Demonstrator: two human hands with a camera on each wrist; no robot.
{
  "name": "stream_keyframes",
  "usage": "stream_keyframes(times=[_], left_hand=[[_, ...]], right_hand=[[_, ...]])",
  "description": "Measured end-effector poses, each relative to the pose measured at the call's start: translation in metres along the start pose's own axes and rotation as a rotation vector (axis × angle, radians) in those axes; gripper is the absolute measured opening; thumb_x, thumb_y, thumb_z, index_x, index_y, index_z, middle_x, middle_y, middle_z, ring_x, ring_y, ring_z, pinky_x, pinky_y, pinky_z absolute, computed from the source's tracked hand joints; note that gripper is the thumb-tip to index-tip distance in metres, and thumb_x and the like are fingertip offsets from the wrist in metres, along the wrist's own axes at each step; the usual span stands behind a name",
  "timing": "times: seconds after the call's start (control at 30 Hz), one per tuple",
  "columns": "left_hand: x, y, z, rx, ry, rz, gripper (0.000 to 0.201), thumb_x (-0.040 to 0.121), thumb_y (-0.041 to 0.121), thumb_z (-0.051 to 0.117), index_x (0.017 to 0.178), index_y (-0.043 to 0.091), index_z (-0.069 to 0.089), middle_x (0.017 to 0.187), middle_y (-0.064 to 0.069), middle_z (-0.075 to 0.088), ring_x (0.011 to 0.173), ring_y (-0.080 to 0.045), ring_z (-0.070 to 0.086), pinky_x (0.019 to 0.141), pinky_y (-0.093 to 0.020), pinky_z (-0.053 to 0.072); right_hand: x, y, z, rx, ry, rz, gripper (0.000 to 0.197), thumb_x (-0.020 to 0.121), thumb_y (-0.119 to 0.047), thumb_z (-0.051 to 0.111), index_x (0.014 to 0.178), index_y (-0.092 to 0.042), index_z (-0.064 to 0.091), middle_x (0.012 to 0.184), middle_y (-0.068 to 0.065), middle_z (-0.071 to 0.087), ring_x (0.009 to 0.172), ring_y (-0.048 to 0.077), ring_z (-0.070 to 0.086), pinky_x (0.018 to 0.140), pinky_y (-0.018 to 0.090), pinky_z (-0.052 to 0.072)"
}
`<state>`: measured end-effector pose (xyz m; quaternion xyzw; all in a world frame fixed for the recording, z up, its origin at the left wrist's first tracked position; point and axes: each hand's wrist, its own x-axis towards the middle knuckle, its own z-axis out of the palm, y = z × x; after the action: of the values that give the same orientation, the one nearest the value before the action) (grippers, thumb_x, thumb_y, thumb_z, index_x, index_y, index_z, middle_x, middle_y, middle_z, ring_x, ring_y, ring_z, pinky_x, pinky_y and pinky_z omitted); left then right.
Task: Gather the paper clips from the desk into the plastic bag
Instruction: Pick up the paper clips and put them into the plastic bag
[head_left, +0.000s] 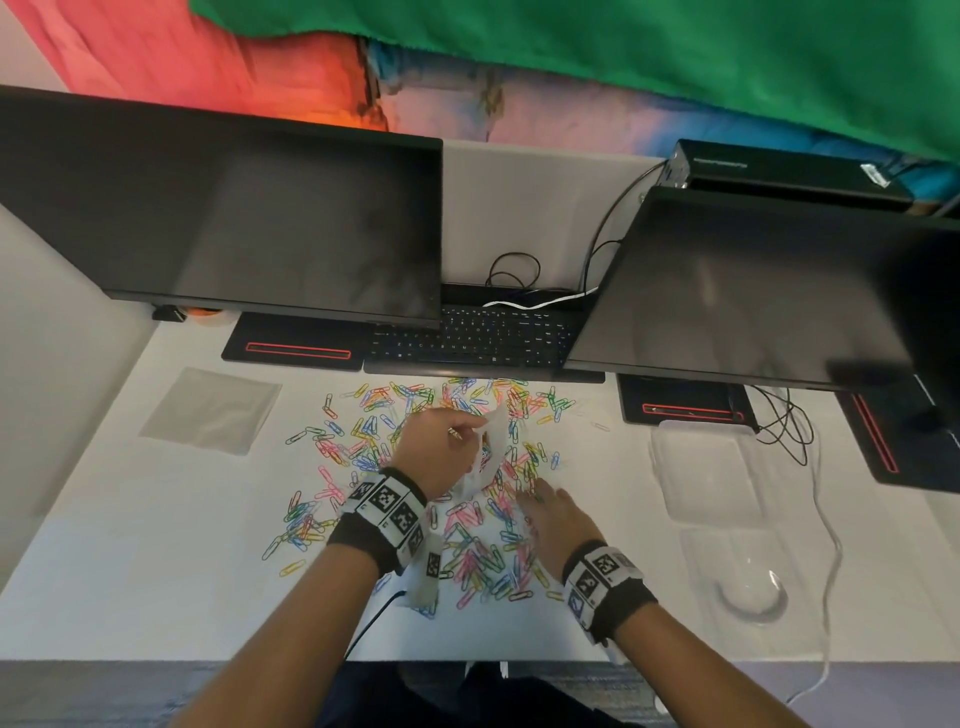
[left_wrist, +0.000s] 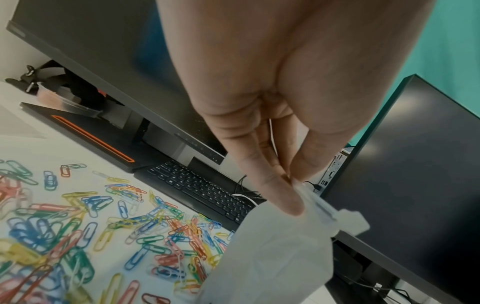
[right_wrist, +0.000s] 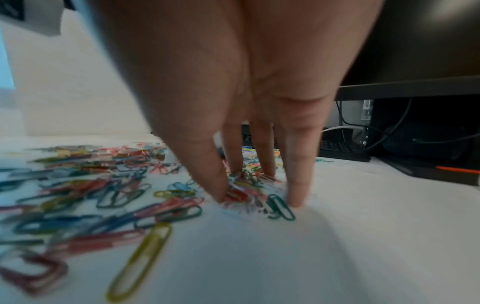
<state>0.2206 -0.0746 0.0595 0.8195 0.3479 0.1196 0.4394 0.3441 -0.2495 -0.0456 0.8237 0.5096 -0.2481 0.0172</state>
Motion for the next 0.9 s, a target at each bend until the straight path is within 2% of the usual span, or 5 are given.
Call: stream_keyframes(times=[0.2,0.47,0.6,0.8,0.9], left_hand=[[-0.001,-0.002,0.004,-0.058,-0.019,-0.027,0.026,0.093,0.007,0.055,0.108,0.016,0.075,0.084,-0.004,0.075,0.061,-0.017,0.071,0.065,-0.029,0.062],[-0.002,0.0,0.008,-0.02,-0.06,-0.034,0.028,0.094,0.006,0.053,0.109,0.015,0.075,0.082,0.001,0.071,0.057,-0.014,0.071,0.056,-0.015,0.056],[-0.001,0.002,0.014,-0.004,-0.078,-0.025,0.028,0.094,0.005,0.053,0.11,0.013,0.075,0.096,-0.005,0.075,0.059,-0.017,0.072,0.054,-0.015,0.055],[-0.005,0.013,0.028,0.025,-0.117,-0.007,0.028,0.093,0.005,0.053,0.112,0.01,0.073,0.098,-0.005,0.074,0.059,-0.016,0.07,0.051,-0.009,0.051],[-0.006,0.014,0.035,0.009,-0.114,-0.018,0.026,0.092,0.006,0.056,0.11,0.009,0.074,0.082,-0.004,0.073,0.061,-0.017,0.072,0.049,-0.01,0.05]], right_hand=[[0.011,0.015,-0.005,-0.083,0.166,-0.07,0.033,0.089,0.002,0.049,0.115,-0.01,0.065,0.111,0.008,0.064,0.099,0.023,0.06,0.088,0.027,0.048],[-0.001,0.044,-0.051,1.059,0.302,0.394,0.022,0.073,-0.01,0.082,0.095,-0.011,0.077,0.09,0.004,0.075,0.075,0.005,0.068,0.064,0.005,0.049],[-0.008,0.04,-0.08,1.565,0.131,0.283,0.032,0.078,0.006,0.072,0.109,0.009,0.067,0.109,0.021,0.07,0.097,0.027,0.07,0.077,0.022,0.058],[-0.012,0.019,-0.1,1.742,-0.002,0.11,0.025,0.085,0.009,0.061,0.11,0.008,0.065,0.102,0.019,0.072,0.095,0.025,0.07,0.082,0.026,0.057],[-0.009,0.002,-0.095,1.558,0.021,0.143,0.022,0.083,0.002,0.068,0.105,0.004,0.069,0.097,0.016,0.074,0.091,0.024,0.072,0.079,0.024,0.058]])
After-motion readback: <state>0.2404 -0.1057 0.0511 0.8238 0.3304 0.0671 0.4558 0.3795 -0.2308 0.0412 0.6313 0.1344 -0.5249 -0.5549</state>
